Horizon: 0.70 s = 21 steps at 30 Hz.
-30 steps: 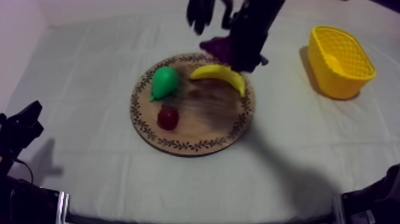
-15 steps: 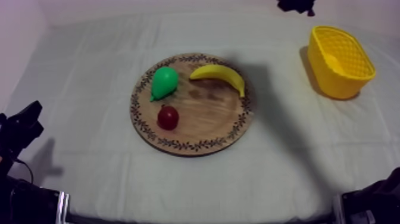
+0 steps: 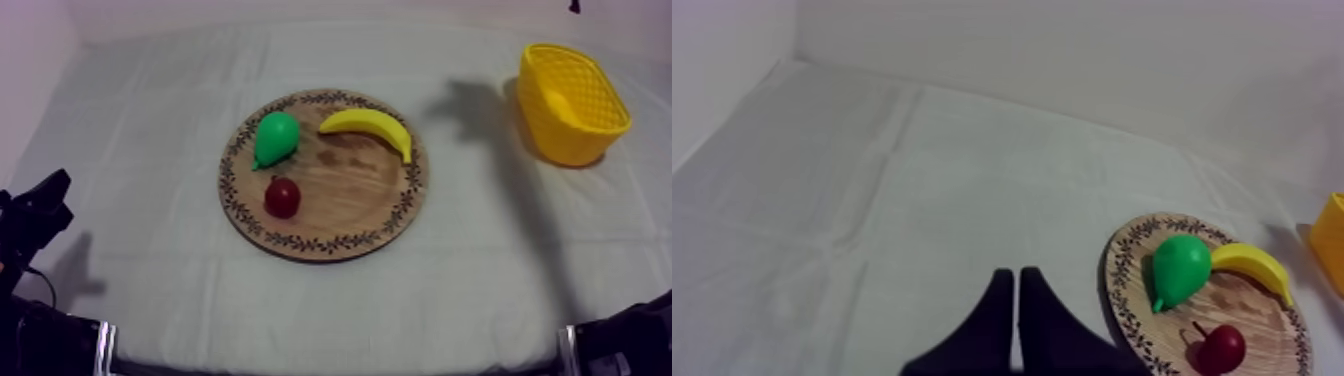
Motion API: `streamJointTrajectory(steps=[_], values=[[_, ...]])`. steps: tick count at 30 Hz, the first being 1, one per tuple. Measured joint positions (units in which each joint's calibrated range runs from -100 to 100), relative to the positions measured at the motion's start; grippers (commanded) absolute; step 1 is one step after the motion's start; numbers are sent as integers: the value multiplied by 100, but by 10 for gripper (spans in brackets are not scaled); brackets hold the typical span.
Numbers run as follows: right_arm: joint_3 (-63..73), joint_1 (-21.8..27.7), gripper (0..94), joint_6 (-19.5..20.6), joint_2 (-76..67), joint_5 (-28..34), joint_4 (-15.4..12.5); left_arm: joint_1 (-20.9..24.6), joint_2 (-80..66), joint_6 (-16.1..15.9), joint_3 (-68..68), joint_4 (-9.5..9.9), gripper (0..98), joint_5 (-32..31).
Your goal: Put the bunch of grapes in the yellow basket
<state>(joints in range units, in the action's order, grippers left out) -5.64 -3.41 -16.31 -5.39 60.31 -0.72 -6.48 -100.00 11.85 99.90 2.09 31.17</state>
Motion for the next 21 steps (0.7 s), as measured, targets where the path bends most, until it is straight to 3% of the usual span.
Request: streamJointTrajectory(steps=[12,21], values=[[-154,738,291,723,386,-551,72,0,0,-3,0,0,1,0],[-428,1043,279,1100,872,-218,308,0,0,-3,0,0,1,0]])
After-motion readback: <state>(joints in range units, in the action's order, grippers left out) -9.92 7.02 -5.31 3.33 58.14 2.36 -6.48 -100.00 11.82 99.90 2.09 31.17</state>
